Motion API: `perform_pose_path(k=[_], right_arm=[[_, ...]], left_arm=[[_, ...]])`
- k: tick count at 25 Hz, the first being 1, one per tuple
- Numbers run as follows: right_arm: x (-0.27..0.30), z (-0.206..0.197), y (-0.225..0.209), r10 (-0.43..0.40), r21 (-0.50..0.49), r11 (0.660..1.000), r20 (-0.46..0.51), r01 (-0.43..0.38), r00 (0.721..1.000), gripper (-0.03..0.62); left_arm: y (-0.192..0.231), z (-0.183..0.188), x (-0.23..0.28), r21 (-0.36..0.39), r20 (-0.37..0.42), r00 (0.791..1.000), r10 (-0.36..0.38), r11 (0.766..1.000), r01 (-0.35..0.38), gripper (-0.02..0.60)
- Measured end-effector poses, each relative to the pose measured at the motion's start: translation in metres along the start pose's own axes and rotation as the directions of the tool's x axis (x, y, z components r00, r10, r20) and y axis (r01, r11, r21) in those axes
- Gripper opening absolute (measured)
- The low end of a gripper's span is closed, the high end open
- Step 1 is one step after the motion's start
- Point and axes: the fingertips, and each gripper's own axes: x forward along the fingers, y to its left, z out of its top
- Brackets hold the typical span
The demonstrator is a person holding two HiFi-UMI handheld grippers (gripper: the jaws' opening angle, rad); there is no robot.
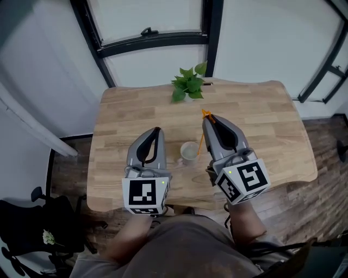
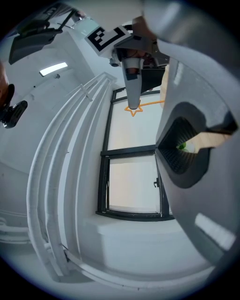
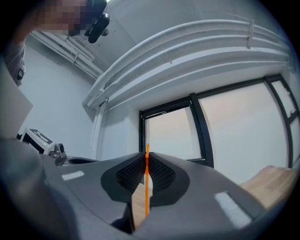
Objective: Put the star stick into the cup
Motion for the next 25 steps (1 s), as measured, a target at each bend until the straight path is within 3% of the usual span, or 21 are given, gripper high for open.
perform_pose_path(k=[11, 25], right_arm=[[0.03, -0.011, -0.003, -0.03, -0.002, 1.0, -0.02, 0.03, 0.999, 0.046], [0.04, -0.072, -0.015, -0.069, 0.045, 0.996, -0.13, 0.075, 0.989, 0.046]], left_arm=[[0.025, -0.002, 0.026, -0.005, 0.003, 0.999, -0.037, 0.999, 0.037, 0.0], [0.037, -0.044, 0.039, -0.046, -0.085, 0.994, -0.073, 0.997, 0.07, 0.0]])
